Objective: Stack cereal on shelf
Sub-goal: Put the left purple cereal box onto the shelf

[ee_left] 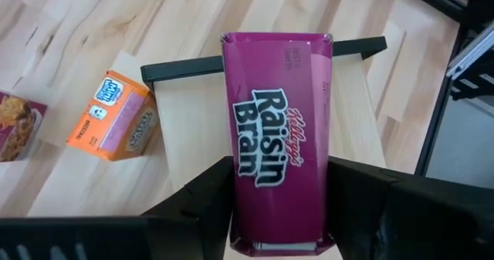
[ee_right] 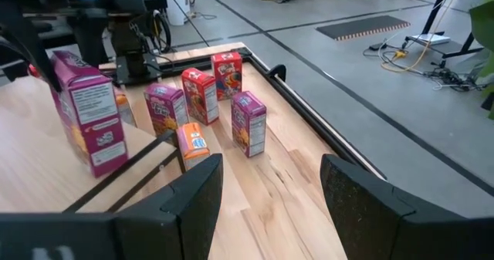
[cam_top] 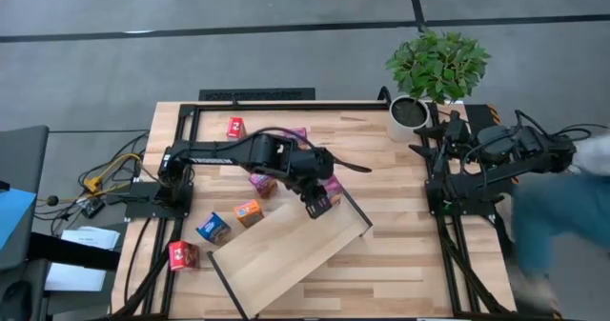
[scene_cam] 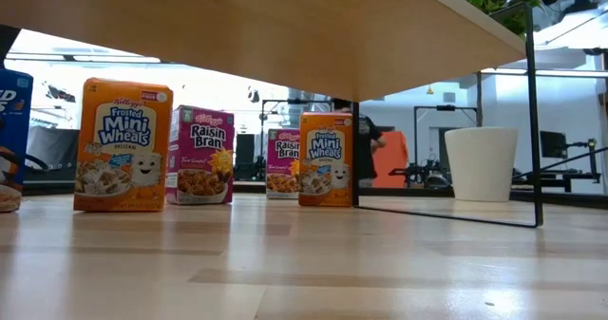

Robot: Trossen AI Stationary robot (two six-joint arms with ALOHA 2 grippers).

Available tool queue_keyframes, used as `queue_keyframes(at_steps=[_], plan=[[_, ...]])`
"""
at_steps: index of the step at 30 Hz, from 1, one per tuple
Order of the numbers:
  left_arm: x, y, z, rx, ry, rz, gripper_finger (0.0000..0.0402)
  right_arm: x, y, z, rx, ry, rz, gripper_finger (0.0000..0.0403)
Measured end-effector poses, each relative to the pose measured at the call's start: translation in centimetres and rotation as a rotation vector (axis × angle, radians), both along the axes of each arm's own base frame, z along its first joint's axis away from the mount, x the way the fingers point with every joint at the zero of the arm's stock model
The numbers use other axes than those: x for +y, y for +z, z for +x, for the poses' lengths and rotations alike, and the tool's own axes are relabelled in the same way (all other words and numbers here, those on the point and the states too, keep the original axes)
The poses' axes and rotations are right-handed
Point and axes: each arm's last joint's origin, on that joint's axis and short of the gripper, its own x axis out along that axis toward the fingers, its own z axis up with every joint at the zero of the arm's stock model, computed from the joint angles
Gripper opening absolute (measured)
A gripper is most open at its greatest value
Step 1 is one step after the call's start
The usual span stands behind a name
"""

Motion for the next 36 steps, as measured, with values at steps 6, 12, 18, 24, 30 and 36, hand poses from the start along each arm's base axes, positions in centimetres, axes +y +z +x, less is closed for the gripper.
queue_keyframes(at_steps=[6,12,18,24,30,36], plan=[[0.2,0.0,0.0,-0.002,0.031,-0.010,0.0160,0.0,0.0,0.0,0.007,0.005,-0.015,0.0245],[0.2,0.0,0.1,0.002,-0.038,0.049,0.0165,0.0,0.0,0.0,0.007,0.005,-0.016,0.0245],[0.4,0.0,0.1,-0.001,-0.007,0.102,0.0221,0.0,0.0,0.0,0.014,0.007,-0.021,0.0245],[0.3,0.0,0.1,-0.005,0.007,0.058,0.0282,0.1,-0.2,0.0,0.044,0.048,-0.035,0.0245],[0.3,0.0,0.1,-0.005,0.008,0.013,0.0292,0.5,-0.4,1.4,0.101,0.124,-0.066,0.0245],[0.2,0.0,0.1,-0.002,-0.007,-0.033,0.0292,1.3,-0.6,4.2,0.157,0.204,-0.096,0.0245]])
